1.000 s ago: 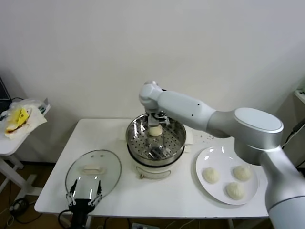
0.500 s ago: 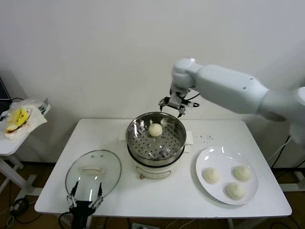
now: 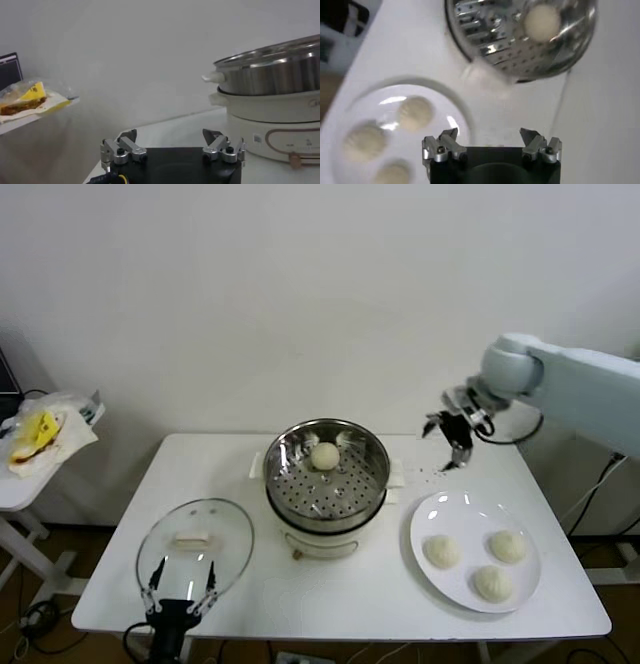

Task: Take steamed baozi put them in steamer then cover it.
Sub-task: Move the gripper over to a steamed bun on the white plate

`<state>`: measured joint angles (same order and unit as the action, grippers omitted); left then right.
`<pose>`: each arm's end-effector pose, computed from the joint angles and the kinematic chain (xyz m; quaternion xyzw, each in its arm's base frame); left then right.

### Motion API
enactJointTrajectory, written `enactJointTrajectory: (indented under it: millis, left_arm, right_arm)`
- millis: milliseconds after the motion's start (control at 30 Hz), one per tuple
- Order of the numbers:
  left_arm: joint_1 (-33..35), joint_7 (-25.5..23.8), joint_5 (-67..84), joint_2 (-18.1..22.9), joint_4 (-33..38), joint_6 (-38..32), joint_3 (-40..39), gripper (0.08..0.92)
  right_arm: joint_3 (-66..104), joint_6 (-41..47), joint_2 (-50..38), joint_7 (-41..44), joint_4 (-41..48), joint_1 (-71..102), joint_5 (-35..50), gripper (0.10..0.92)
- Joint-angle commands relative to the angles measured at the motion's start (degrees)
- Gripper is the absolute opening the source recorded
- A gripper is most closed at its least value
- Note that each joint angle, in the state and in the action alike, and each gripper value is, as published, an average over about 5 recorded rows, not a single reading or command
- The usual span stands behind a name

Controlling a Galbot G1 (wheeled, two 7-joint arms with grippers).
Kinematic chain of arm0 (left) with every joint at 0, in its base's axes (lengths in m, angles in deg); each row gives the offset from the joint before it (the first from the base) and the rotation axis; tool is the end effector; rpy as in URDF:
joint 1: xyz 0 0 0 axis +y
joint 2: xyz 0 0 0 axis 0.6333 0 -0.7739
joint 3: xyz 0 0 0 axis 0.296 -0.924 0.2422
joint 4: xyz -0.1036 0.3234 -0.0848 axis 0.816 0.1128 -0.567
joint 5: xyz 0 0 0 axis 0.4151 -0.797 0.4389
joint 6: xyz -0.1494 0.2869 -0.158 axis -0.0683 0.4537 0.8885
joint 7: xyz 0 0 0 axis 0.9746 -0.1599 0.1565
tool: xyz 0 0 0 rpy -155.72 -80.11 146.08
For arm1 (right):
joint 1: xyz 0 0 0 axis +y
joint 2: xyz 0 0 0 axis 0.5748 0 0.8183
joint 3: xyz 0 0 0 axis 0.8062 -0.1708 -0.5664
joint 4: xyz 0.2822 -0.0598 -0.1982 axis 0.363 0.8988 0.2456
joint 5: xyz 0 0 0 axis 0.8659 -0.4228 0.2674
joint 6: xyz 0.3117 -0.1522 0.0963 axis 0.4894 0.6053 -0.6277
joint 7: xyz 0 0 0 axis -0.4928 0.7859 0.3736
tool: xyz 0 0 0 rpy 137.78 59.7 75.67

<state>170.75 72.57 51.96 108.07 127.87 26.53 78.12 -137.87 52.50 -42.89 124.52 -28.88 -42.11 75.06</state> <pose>0.1102 0.0466 -0.3744 0.0346 -0.9894 -0.1241 0.0671 0.5199 -0.1280 -0.0797 0.5398 -0.5283 0.5421 0.3682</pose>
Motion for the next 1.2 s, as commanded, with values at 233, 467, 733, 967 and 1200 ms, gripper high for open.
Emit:
enactJointTrajectory:
  millis: [233, 467, 733, 967, 1200]
  left_arm:
    - [-0.03, -1.18, 0.07, 0.07, -0.77, -0.02, 1.31, 0.823]
    - [-0.18, -1.2, 0.76, 0.01, -0.68, 0.4, 1.98, 0.823]
    - [-0.62, -1.25, 2.22, 0.08, -0.4, 1.22, 2.51, 0.823]
    - [-0.38, -1.28, 2.61, 0.24, -0.65, 1.17, 2.17, 0.823]
    - [-0.12, -1.26, 2.73, 0.2, -0.7, 1.0, 2.35, 0.823]
  right_arm:
    - [8.74, 7.81, -5.85, -1.78, -1.14, 22.8, -2.67, 0.823]
    - [12.29, 7.53, -1.76, -3.36, 2.99, 26.87, -4.06, 0.823]
    - [14.42, 6.99, 0.57, -5.71, 5.08, 29.6, -4.94, 0.823]
    - [17.08, 6.91, 1.83, -6.86, 6.34, 31.32, -5.64, 0.823]
    - [16.92, 6.81, 1.85, -5.4, 6.74, 31.51, -6.51, 0.823]
